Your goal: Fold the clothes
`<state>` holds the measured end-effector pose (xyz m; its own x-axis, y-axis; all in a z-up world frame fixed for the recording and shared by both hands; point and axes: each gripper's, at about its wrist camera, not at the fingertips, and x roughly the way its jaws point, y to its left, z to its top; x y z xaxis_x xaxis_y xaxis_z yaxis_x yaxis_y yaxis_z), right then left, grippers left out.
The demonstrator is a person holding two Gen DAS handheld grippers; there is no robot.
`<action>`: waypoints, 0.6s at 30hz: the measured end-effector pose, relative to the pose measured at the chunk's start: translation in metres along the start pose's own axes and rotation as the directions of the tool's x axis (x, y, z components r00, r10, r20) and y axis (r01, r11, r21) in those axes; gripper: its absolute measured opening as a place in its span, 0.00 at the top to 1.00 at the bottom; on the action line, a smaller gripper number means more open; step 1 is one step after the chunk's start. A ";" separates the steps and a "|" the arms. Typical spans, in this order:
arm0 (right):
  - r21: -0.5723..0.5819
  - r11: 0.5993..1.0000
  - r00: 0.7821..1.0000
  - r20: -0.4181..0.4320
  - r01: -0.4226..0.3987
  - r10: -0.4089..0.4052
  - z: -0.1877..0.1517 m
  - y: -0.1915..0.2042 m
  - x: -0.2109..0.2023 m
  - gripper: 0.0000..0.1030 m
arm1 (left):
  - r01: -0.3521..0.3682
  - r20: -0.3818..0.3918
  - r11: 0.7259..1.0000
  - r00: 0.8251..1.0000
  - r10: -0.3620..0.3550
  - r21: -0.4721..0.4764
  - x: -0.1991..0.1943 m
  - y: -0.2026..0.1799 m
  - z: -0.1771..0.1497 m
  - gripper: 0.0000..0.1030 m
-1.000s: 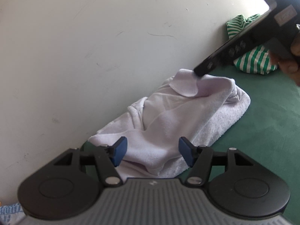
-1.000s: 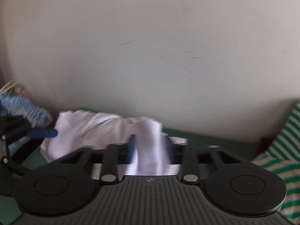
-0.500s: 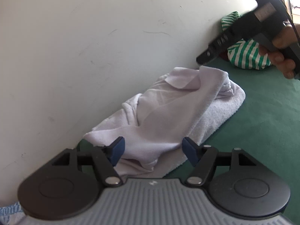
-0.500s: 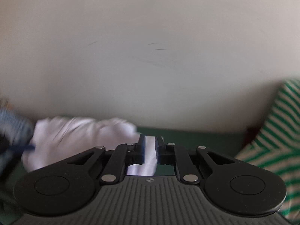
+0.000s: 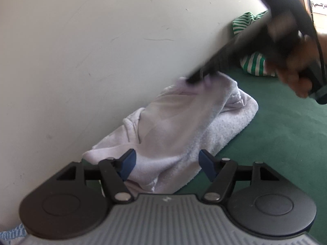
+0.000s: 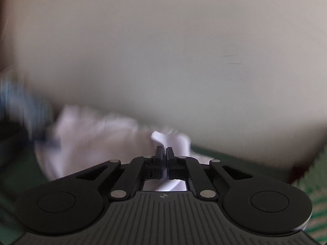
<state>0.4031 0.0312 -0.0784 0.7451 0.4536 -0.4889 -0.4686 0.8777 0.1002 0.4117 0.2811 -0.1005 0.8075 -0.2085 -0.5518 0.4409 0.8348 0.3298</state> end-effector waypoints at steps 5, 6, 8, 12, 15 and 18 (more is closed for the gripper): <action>0.356 0.931 0.996 -0.051 0.082 -0.068 -0.007 -0.049 0.010 0.97 | 0.004 -0.006 1.000 1.000 -0.004 0.005 0.001 -0.001 -0.001 0.30; 0.359 0.930 0.996 -0.077 0.072 -0.047 -0.011 -0.049 0.016 0.96 | 0.005 -0.007 1.000 1.000 -0.005 0.007 0.001 -0.001 -0.001 0.30; 0.357 0.932 0.993 -0.116 0.066 -0.025 -0.017 -0.048 0.022 0.91 | 0.005 -0.009 1.000 1.000 -0.005 0.014 0.002 -0.001 0.001 0.30; 0.374 0.925 0.996 -0.081 0.065 -0.037 -0.012 -0.044 0.012 0.75 | 0.002 0.014 1.000 1.000 -0.002 0.005 -0.007 0.003 0.006 0.30; 0.364 0.929 0.998 0.004 0.059 -0.065 -0.008 -0.041 -0.015 0.61 | 0.024 0.026 1.000 0.999 -0.024 -0.013 -0.010 0.006 0.006 0.29; 0.281 0.960 0.998 0.062 -0.006 -0.012 -0.009 -0.023 -0.035 0.61 | 0.034 0.016 0.999 0.999 -0.033 -0.021 -0.008 0.008 0.005 0.29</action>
<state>0.3837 -0.0062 -0.0712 0.7787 0.4519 -0.4352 -0.3207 0.8829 0.3431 0.4108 0.2870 -0.0893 0.7984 -0.2443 -0.5504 0.4595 0.8378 0.2948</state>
